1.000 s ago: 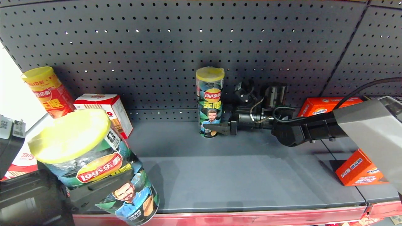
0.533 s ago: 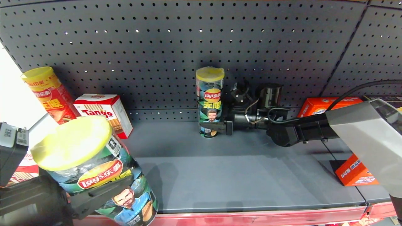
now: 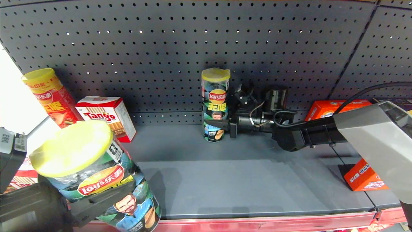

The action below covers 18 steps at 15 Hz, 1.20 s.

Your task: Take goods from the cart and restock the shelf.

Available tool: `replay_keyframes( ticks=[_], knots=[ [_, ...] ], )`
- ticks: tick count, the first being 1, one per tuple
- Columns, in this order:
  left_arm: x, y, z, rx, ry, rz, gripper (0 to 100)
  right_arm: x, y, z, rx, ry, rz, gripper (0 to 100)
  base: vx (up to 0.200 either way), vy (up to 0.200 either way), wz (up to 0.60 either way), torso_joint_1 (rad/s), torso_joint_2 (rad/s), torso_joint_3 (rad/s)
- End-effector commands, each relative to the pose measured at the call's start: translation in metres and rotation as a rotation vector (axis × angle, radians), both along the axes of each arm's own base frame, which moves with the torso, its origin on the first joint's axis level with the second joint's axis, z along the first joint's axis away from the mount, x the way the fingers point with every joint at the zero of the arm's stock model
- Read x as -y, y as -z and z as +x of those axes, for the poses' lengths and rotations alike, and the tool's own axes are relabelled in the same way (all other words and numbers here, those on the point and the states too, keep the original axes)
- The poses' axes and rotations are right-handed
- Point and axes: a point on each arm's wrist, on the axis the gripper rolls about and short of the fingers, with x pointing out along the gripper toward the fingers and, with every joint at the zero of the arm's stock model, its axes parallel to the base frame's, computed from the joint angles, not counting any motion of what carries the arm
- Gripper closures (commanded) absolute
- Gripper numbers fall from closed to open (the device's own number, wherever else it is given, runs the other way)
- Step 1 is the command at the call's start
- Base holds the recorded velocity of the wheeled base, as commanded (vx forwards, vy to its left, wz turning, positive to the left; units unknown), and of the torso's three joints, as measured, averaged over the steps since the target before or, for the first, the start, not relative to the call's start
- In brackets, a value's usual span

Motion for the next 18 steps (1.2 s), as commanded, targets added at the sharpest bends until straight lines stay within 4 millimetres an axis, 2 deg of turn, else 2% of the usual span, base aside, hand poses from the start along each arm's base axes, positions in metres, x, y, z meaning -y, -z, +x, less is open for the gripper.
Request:
replay_keyframes(
  ticks=[1,2,5,6,7,8,11,12,15,16,18],
  knots=[
    [0.000,0.001,0.000,-0.002,-0.001,0.001,100,0.011,-0.027,-0.019,0.035,0.001,0.018,100,0.000,0.000,0.00,0.000,0.00,0.000],
    [0.000,0.002,-0.001,-0.006,-0.001,0.003,100,0.016,-0.039,-0.034,0.043,0.012,0.022,100,0.000,0.000,0.00,0.000,0.00,0.000],
    [-0.001,0.005,-0.003,-0.009,-0.001,0.005,100,0.025,-0.056,-0.072,0.039,0.023,0.021,100,0.000,0.000,0.00,0.000,0.00,0.000],
    [-0.002,0.005,-0.003,-0.007,-0.001,0.004,100,0.028,-0.059,-0.080,0.040,0.020,0.022,100,0.000,0.000,0.00,0.000,0.00,0.000],
    [-0.002,0.005,-0.004,-0.008,0.000,0.004,100,0.032,-0.062,-0.103,0.038,0.015,0.022,100,0.000,0.000,0.00,0.000,0.00,0.000],
    [-0.002,0.006,-0.005,-0.010,-0.001,0.005,100,0.034,-0.063,-0.109,0.037,0.024,0.021,100,0.000,0.000,0.00,0.000,0.00,0.000],
    [-0.004,0.015,-0.008,-0.033,-0.001,0.017,100,0.045,-0.063,-0.148,0.033,0.053,0.053,100,0.000,0.000,0.00,0.000,0.00,0.000],
    [-0.005,0.018,-0.010,-0.039,-0.001,0.020,100,0.045,-0.061,-0.153,0.025,0.064,0.057,100,0.000,0.000,0.00,0.000,0.00,0.000],
    [-0.007,0.021,-0.013,-0.049,-0.003,0.014,100,0.046,-0.039,-0.178,0.004,0.084,0.057,100,0.000,0.000,0.00,0.000,0.00,0.000],
    [-0.006,0.018,-0.012,-0.038,-0.004,0.009,100,0.046,-0.023,-0.188,-0.010,0.064,0.050,100,0.000,0.000,0.00,0.000,0.00,0.000],
    [-0.006,0.012,-0.011,-0.020,-0.004,-0.001,100,0.047,-0.002,-0.196,-0.024,0.054,0.038,100,0.000,0.000,0.00,0.000,0.00,0.000]
  ],
)
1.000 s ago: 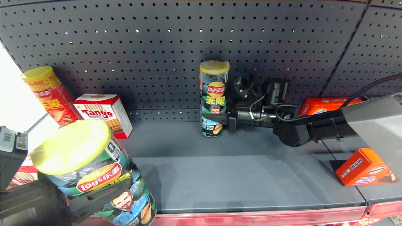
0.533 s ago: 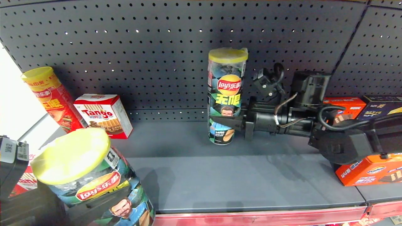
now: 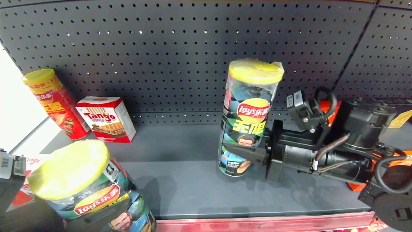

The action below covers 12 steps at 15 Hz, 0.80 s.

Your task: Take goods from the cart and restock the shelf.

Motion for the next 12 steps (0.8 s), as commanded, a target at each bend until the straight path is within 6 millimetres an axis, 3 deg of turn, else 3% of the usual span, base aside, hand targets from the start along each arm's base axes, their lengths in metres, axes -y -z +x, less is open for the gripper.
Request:
replay_keyframes(
  ticks=[1,6,12],
  knots=[
    [0.001,-0.008,0.001,0.026,0.000,-0.013,100,0.003,0.031,-0.013,-0.050,-0.019,-0.040,100,0.000,0.000,0.00,0.000,0.00,0.000],
    [0.005,-0.021,0.011,0.050,-0.006,-0.023,100,0.001,0.055,-0.007,-0.066,-0.014,-0.055,100,0.000,0.000,0.00,0.000,0.00,0.000],
    [0.007,-0.025,0.014,0.054,-0.006,-0.025,100,-0.006,0.073,0.002,-0.072,-0.014,-0.080,100,0.000,0.000,0.00,0.000,0.00,0.000]
  ],
)
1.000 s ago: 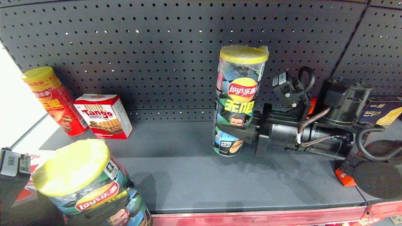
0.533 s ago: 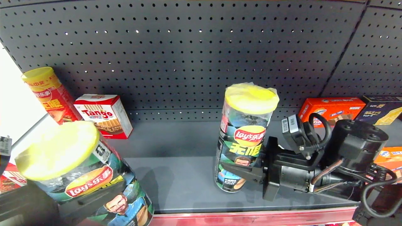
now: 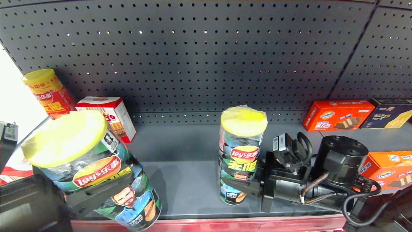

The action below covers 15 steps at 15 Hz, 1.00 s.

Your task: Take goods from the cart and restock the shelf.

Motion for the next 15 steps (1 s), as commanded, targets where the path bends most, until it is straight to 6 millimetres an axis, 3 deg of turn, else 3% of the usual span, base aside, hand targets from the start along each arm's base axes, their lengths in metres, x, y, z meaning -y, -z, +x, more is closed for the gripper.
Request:
replay_keyframes(
  ticks=[1,5,6,9,11,15],
  knots=[
    [0.000,0.000,0.001,-0.003,0.000,0.001,100,-0.004,0.012,0.004,-0.022,-0.001,-0.021,100,0.000,0.000,0.00,0.000,0.00,0.000],
    [0.000,0.001,0.000,-0.003,0.000,0.001,100,-0.005,0.015,0.006,-0.018,0.000,-0.028,100,0.000,0.000,0.00,0.000,0.00,0.000],
    [0.000,0.001,0.000,-0.004,0.000,0.002,100,-0.005,0.015,0.006,-0.012,-0.002,-0.030,0,0.000,0.000,0.00,0.000,0.00,0.000],
    [0.000,0.001,0.001,-0.005,0.000,0.003,100,-0.001,0.012,0.006,0.023,0.011,-0.033,0,0.000,0.000,0.00,0.000,0.00,0.000],
    [0.000,0.001,0.000,-0.005,0.002,0.003,100,0.012,0.002,0.002,0.046,0.042,-0.017,0,0.000,0.000,0.00,0.000,0.00,0.000],
    [0.000,0.002,0.000,-0.007,0.003,0.003,100,0.054,-0.036,-0.017,0.144,0.157,0.053,0,0.000,0.000,0.00,0.000,0.00,0.000]
  ],
)
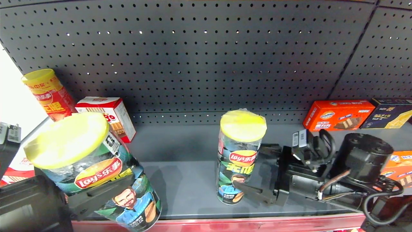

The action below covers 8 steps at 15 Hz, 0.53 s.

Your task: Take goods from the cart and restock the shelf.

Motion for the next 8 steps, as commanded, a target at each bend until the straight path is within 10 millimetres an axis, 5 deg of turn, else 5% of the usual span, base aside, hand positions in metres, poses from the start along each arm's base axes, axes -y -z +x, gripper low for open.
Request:
replay_keyframes(
  ticks=[1,6,8],
  knots=[
    [0.000,0.000,0.001,0.000,0.001,0.000,100,0.036,-0.034,-0.020,0.106,0.084,0.067,0,0.000,0.000,0.00,0.000,0.00,0.000],
    [0.001,-0.002,0.001,0.005,0.007,-0.002,100,0.115,-0.090,-0.050,0.237,0.381,0.122,0,0.000,0.000,0.00,0.000,0.00,0.000],
    [0.001,-0.002,0.000,0.006,0.008,-0.004,100,0.138,-0.101,-0.091,0.166,0.482,0.157,0,0.000,0.000,0.00,0.000,0.00,0.000]
  ],
)
